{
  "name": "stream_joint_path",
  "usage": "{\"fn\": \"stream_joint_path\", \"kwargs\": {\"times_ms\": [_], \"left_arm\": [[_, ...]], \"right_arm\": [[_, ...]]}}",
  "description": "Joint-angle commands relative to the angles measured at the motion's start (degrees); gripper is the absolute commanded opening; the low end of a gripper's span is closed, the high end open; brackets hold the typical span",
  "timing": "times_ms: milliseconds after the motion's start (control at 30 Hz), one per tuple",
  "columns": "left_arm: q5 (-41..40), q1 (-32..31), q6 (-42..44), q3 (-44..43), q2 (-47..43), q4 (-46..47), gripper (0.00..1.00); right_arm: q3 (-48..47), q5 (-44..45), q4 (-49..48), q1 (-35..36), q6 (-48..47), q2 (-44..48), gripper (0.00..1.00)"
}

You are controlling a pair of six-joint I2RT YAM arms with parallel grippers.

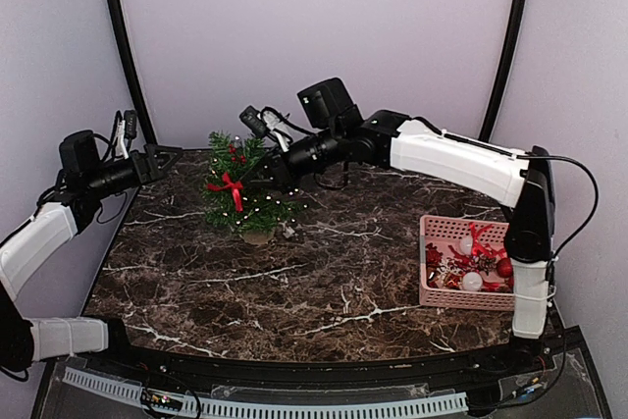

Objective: Decorate the small christmas tree

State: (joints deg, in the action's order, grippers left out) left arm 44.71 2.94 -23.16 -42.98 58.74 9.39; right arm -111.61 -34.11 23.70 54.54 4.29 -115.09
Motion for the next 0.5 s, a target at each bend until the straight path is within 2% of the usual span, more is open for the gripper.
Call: {"fn": "stream_joint_path", "kwargs": {"times_ms": [0,300,467], "left_arm": [[0.7,0.1,1.6,-1.1,-0.8,-0.2,0.85],[5.6,-0.1,1.6,-1.0,0.3,1.6,0.84],[12.7,-2.3,0.5,-1.8,4.2,2.7,0.85]], "right_arm": [[-6.2,-0.9,0.7,1.6,-3.9,-1.9,0.0],[-11.7,5.6,0.3,1.6,-3.2,-7.3,0.0],[-14.3,6.3,2.0,1.4,-3.8,-9.5,0.0]]}}
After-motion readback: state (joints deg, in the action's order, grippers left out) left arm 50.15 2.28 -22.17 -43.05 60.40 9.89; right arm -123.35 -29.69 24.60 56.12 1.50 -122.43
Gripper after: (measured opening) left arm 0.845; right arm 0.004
